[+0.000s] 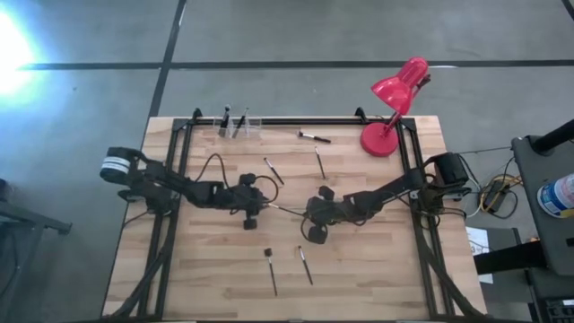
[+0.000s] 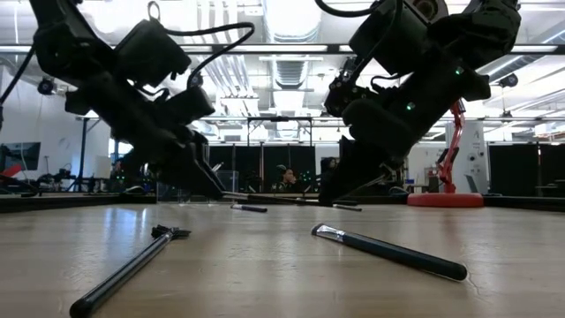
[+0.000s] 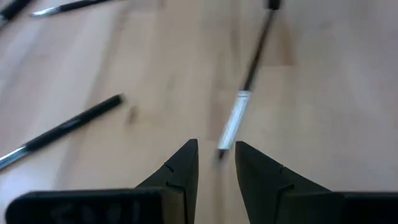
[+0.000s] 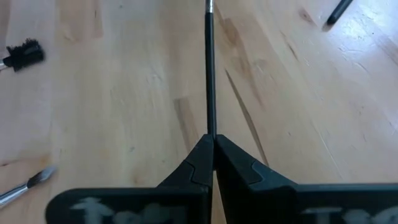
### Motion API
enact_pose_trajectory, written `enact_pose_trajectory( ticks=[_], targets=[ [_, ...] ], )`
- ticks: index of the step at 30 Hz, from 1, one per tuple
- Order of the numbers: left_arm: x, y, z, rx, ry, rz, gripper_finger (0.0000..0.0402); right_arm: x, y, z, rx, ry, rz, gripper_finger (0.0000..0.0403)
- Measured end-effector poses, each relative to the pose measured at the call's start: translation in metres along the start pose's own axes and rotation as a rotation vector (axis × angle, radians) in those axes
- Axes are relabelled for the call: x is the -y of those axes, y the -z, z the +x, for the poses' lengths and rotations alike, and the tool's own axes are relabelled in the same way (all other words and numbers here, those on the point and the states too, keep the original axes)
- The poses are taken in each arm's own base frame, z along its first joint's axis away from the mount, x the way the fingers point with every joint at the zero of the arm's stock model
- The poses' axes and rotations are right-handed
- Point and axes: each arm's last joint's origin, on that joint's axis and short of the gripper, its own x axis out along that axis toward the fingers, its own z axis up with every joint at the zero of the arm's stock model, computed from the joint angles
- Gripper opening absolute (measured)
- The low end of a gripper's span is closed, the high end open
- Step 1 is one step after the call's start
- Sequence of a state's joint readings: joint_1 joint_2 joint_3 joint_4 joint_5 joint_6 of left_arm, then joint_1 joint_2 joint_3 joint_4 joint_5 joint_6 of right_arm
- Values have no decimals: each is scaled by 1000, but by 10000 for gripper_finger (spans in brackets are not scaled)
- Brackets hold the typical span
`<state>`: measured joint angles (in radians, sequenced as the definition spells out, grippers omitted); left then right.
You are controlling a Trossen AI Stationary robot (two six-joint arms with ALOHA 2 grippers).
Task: Put items in baskets/containers
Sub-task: Put the black eyeshadow brush into the transparent organizer
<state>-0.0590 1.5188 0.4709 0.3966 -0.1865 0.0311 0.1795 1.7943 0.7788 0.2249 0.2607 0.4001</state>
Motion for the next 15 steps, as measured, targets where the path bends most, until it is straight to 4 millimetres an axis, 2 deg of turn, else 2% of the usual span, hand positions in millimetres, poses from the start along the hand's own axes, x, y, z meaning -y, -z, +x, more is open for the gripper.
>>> enact_pose_trajectory(
  ticks=[3,9,15],
  targets=[
    [3,0,0,1,59,23,99,0,0,0,3,-2,-1,8],
    [3,2,0,-23,60,31,97,-1,-3,0,22,-17,-3,8],
    [3,3,0,-32,61,57,52,-2,-4,0,35,-26,-4,8]
  ],
)
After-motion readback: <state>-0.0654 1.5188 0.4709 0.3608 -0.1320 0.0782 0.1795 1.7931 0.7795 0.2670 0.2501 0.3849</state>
